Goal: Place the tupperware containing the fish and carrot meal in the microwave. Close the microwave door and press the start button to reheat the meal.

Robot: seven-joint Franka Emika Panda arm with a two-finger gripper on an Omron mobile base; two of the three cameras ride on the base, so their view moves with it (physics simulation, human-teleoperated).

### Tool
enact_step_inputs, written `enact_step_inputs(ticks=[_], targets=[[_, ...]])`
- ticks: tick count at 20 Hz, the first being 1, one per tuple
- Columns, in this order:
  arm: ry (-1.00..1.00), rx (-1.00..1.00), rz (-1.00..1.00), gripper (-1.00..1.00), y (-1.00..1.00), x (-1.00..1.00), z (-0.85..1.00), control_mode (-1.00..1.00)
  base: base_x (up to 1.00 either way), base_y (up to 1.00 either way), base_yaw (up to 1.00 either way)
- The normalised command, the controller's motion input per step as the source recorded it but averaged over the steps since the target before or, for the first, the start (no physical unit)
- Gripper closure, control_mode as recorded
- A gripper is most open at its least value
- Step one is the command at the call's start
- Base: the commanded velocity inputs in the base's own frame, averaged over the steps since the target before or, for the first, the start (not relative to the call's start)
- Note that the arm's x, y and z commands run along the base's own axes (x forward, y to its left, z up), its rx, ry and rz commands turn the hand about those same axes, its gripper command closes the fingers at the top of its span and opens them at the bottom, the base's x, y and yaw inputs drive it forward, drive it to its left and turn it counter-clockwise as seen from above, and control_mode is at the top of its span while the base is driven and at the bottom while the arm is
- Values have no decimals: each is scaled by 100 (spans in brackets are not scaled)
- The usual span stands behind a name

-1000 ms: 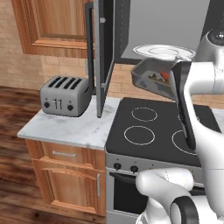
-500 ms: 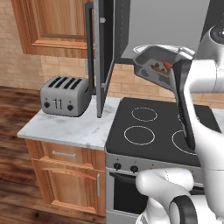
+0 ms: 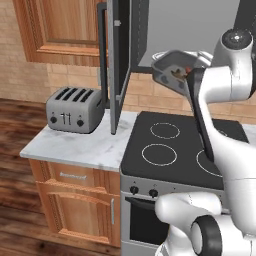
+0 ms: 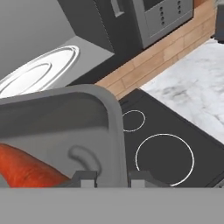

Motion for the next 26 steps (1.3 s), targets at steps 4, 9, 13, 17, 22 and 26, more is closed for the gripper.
enact_step_inputs(ticks=[4,9,13,17,22,26], targets=[[0,0,-7,100,0,34,27,-100,0,0,0],[0,4,-9,100,-12,42,17,-100,0,0,0],[0,15,-22,100,-56,28,0,-100,0,0,0],[-2,13,-22,100,-54,26,0,-100,0,0,0],[-10,0,-8,100,-3,30,0,-100,0,0,0],[-2,-1,0,100,-2,31,0,-100,0,0,0]])
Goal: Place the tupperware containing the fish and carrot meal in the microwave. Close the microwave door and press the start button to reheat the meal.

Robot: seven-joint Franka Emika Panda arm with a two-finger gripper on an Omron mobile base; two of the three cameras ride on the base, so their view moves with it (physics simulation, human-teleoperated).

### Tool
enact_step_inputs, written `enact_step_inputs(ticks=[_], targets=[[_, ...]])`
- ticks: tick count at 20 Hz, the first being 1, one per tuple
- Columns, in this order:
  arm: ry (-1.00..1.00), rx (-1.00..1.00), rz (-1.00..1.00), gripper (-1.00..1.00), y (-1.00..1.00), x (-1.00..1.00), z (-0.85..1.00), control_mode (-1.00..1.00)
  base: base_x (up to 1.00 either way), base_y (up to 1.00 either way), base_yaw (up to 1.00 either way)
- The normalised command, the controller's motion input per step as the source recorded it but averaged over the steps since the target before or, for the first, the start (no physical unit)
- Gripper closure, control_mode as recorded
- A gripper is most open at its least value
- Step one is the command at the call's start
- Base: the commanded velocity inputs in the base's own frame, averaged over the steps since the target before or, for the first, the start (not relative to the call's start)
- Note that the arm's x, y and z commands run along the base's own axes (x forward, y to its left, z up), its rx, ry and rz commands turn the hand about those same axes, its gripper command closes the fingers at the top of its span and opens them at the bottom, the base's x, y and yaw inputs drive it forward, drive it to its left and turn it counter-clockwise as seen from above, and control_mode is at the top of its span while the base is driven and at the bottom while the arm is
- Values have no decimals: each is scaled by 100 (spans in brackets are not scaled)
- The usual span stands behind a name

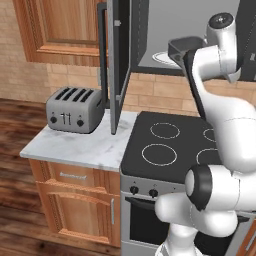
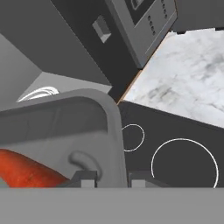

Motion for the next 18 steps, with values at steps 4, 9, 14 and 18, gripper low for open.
enact_step_inputs(ticks=[4,9,14,18], targets=[[0,0,0,100,-11,38,0,-100,0,0,0],[0,0,0,100,-17,45,3,-100,0,0,0],[4,0,0,100,-16,44,19,-100,0,0,0],[7,0,0,100,-18,50,26,-100,0,0,0]])
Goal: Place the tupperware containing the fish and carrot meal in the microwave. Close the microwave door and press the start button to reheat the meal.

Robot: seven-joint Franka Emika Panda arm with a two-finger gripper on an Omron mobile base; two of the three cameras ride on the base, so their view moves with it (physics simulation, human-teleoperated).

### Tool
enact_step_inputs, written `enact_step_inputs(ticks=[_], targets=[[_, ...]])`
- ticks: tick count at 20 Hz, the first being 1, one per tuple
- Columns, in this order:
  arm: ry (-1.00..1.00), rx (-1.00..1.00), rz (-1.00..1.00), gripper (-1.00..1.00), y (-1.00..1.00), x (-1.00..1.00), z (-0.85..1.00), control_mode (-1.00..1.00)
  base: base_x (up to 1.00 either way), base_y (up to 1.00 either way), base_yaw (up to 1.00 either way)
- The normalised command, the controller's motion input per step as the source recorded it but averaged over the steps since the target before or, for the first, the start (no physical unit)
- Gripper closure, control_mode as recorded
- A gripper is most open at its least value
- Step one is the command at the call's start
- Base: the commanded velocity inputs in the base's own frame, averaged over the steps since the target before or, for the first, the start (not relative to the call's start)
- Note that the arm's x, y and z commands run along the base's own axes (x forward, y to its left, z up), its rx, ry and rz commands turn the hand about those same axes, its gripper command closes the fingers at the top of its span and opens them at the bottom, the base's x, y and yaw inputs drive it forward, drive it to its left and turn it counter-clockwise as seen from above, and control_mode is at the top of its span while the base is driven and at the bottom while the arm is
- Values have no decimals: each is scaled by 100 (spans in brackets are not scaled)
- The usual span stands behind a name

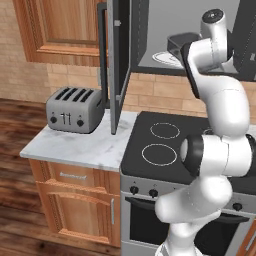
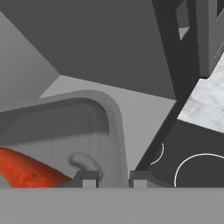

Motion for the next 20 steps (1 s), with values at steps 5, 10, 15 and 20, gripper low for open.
enact_step_inputs(ticks=[5,10,15,20], targets=[[9,0,0,100,-18,47,18,-100,0,0,0],[5,0,0,100,-6,43,0,-100,0,0,0],[0,0,0,100,0,48,-19,-100,0,0,0],[-3,-3,0,-100,0,27,-39,-100,0,0,0]])
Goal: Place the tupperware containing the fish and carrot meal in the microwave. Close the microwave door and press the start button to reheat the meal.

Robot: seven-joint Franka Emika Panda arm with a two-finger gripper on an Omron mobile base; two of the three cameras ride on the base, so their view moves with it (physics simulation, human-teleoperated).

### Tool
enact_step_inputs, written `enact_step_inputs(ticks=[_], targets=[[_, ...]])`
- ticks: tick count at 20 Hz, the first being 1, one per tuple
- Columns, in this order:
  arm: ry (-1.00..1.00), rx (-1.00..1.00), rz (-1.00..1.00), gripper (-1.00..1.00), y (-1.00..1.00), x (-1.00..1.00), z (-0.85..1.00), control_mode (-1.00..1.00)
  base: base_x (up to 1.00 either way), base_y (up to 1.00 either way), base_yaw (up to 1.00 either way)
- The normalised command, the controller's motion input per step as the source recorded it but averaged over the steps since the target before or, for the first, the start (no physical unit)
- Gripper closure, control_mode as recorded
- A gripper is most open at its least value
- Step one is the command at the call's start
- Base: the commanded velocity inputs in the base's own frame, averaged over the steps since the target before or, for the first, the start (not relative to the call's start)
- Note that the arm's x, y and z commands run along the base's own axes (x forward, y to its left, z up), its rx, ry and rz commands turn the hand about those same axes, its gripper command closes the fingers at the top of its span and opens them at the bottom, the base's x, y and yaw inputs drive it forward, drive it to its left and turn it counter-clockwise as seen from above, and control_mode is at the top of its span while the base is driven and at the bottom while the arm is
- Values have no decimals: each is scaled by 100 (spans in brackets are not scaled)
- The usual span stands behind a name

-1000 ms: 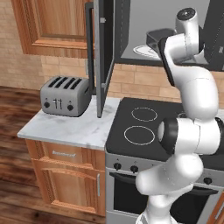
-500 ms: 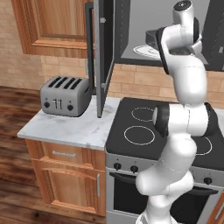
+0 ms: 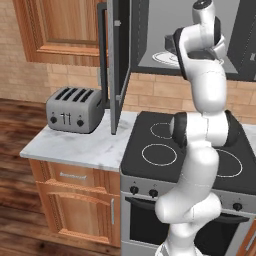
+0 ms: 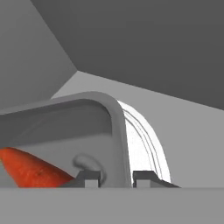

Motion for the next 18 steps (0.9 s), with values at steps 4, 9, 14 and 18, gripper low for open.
enact_step_inputs(ticks=[4,9,14,18], targets=[[-28,-14,0,-100,3,-10,-51,-100,0,0,0],[-46,-19,0,-100,6,-31,-32,-100,0,0,0],[-34,-14,0,-100,1,-91,11,-100,0,0,0],[-19,-9,1,-100,5,-100,59,-100,0,0,0]])
